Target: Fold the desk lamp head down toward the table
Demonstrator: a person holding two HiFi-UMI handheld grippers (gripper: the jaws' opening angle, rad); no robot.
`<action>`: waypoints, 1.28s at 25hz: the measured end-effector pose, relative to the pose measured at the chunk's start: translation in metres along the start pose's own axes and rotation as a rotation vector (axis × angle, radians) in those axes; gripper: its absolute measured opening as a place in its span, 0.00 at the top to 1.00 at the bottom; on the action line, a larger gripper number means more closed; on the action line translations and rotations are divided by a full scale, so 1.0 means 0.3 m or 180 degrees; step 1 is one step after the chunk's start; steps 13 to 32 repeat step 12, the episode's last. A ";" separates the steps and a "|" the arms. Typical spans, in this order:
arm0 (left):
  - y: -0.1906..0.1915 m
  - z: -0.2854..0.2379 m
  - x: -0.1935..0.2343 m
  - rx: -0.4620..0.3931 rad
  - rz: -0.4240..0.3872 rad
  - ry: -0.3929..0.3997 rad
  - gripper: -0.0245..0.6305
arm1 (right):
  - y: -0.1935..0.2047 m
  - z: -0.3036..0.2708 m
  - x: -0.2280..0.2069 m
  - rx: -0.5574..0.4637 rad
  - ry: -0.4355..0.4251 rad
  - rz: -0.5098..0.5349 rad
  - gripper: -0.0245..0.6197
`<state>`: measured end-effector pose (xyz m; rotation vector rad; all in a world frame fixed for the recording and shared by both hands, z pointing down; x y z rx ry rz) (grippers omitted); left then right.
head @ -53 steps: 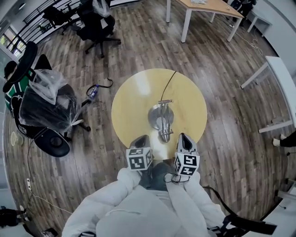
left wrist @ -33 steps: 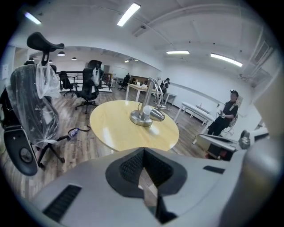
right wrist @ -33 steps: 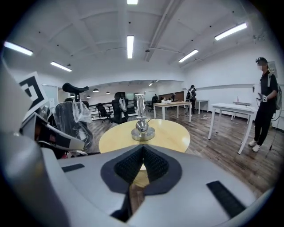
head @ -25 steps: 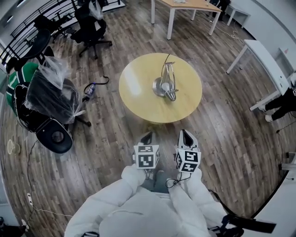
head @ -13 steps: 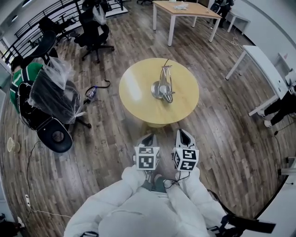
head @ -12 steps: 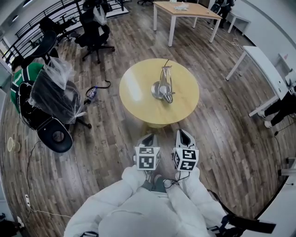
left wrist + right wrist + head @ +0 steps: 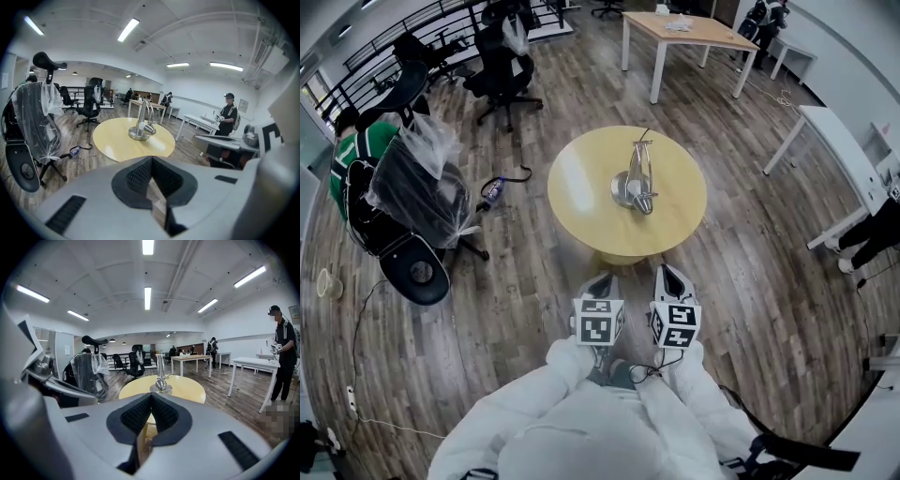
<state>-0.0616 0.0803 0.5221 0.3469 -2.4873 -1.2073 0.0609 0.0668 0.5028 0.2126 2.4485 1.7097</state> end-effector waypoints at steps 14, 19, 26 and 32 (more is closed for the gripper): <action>0.025 -0.002 -0.024 0.0032 -0.0004 0.0000 0.96 | 0.016 0.019 -0.021 0.0020 -0.0007 0.0036 0.94; 0.025 -0.002 -0.024 0.0032 -0.0004 0.0000 0.96 | 0.016 0.019 -0.021 0.0020 -0.0007 0.0036 0.94; 0.025 -0.002 -0.024 0.0032 -0.0004 0.0000 0.96 | 0.016 0.019 -0.021 0.0020 -0.0007 0.0036 0.94; 0.025 -0.002 -0.024 0.0032 -0.0004 0.0000 0.96 | 0.016 0.019 -0.021 0.0020 -0.0007 0.0036 0.94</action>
Point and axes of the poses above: the fingertips, and each gripper's own axes: z backward along the fingers, x to its left, y out of its underside, the point moved 1 cm from there along z, backward along the fingers
